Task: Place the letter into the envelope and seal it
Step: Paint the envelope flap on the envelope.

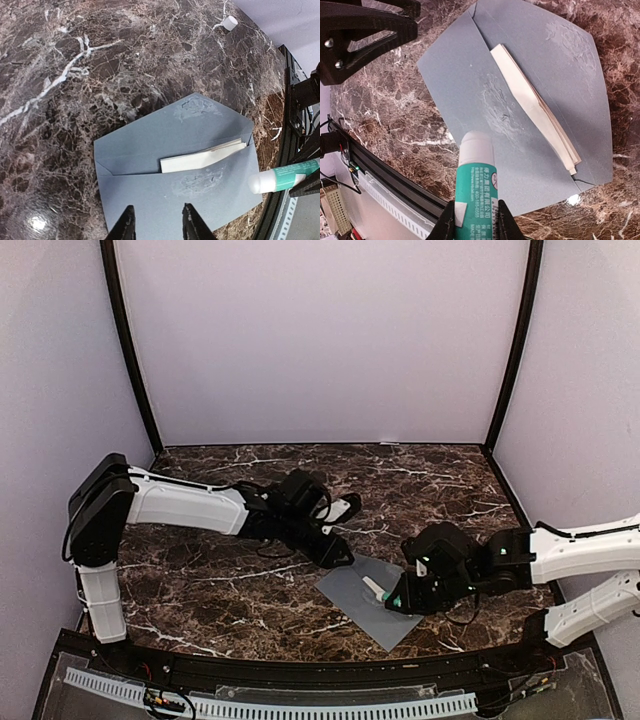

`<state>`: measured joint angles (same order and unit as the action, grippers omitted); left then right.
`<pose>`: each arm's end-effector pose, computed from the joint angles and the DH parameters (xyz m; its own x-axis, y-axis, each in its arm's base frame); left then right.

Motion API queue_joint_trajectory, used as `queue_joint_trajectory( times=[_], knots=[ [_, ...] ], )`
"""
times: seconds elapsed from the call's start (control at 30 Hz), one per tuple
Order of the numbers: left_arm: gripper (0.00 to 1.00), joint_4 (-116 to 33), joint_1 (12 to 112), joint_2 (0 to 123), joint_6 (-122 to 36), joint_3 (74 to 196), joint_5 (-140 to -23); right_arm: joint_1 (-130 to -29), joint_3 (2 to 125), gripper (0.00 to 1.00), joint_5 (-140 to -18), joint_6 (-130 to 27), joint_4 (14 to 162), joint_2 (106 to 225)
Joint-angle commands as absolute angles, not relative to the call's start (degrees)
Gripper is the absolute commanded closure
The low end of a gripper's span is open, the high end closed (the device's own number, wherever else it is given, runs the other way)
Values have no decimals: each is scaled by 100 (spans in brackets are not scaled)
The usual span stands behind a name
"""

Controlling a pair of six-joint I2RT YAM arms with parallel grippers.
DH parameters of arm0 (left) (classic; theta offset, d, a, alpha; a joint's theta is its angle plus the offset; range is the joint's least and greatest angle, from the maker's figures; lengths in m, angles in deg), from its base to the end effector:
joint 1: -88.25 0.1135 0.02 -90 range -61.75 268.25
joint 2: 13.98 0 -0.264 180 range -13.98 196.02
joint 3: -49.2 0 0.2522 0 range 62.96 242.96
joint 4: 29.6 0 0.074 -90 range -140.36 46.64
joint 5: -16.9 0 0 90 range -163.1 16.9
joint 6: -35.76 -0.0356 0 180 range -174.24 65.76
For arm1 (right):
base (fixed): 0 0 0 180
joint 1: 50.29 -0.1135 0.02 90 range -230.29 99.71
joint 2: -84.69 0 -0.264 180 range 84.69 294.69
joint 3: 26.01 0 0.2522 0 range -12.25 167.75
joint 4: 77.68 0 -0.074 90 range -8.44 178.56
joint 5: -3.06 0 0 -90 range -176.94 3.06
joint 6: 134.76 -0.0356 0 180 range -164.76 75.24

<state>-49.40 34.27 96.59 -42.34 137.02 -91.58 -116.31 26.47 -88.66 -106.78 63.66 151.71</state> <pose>0.2406 -0.3502 0.1903 -0.5756 0.4591 -0.6767 0.8030 0.4737 -0.3616 0.0931 0.2067 0.2055 -0.9528 0.0300 -0.3023 -0.1377 0.8444 0.5177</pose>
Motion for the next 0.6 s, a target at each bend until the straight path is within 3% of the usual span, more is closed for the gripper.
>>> queue_joint_trajectory(
  times=[0.0, 0.27, 0.57],
  knots=[
    [71, -5135, 3298, 9814, -4198, 13692, -9465, -11600, 2731, 100, -8545, -10589, 6200, 15443],
    [83, -5253, 3252, 10204, -4388, 13722, -9400, -11312, 3024, 100, -8368, -10245, 5989, 15859],
    [87, -5243, 3252, 10478, -4549, 13690, -9220, -11154, 3187, 100, -8279, -10034, 5899, 16156]
  ],
)
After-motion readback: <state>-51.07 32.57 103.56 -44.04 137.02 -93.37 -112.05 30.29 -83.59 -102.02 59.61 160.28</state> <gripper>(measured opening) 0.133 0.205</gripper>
